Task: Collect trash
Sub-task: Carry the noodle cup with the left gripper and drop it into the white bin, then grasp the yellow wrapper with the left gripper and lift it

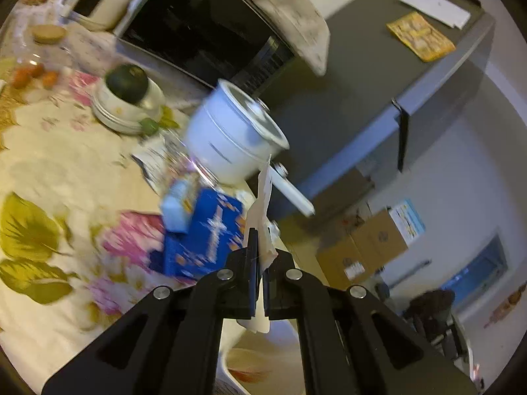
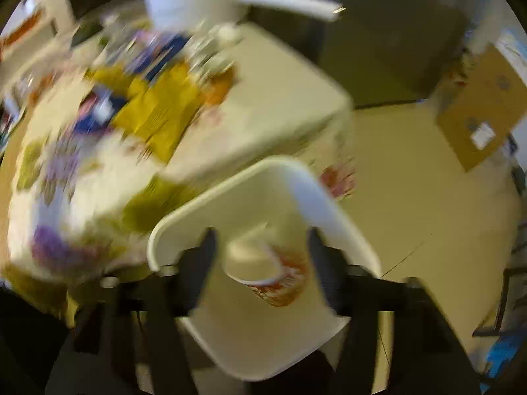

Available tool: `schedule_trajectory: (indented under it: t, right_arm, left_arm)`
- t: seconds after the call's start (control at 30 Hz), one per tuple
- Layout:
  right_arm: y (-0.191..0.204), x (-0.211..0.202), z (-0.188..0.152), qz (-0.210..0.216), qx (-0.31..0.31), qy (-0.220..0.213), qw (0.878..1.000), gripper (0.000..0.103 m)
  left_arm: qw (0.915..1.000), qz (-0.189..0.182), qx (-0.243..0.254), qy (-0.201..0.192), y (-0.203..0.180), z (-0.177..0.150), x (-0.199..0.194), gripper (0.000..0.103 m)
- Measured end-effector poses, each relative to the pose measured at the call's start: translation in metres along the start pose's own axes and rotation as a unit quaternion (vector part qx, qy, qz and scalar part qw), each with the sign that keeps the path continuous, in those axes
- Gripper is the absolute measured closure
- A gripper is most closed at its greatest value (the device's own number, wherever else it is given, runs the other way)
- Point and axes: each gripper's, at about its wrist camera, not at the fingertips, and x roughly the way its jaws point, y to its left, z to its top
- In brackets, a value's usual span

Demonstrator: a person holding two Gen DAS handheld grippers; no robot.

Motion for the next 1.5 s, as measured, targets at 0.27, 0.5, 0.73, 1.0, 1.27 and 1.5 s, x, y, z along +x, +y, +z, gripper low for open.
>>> schedule_trajectory:
  t: [0.27, 0.5, 0.73, 1.0, 1.27, 1.5]
  right_arm:
    - [-0.054, -0.028, 0.007, -0.095, 0.108, -0.106, 0.984, 0.011]
    - [-0.074, -0.041, 0.004, -0.132, 0.117, -0.133, 0.975, 0.009]
    - [-0.079, -0.039, -0.002, -0.126, 0.118, -0.118, 0.978, 0.009]
    - [-0.080, -0.040, -0.002, -0.105, 0.120, -0.112, 0.981, 0.008]
    - [-0.060, -0.034, 0.001, -0.088, 0.084, -0.100, 0.988, 0.007]
    - [-0.043, -0.030, 0.001, -0.082, 0.051, -0.089, 0.991, 0.007]
  left_arm:
    - [0.9940, -0.033, 0.052, 0.091, -0.052, -0.050, 0.051, 0.101]
    - [0.9805, -0.037, 0.083, 0.174, -0.077, -0.105, 0.106, 0.101]
    - [0.9666, -0.022, 0.107, 0.232, -0.085, -0.145, 0.145, 0.094]
    - [0.9618, -0.015, 0.104, 0.253, -0.078, -0.158, 0.154, 0.050]
    - [0.9714, 0.026, 0.087, 0.219, -0.060, -0.140, 0.139, 0.033]
    - [0.9762, 0.077, 0.100, 0.176, -0.047, -0.125, 0.126, 0.023]
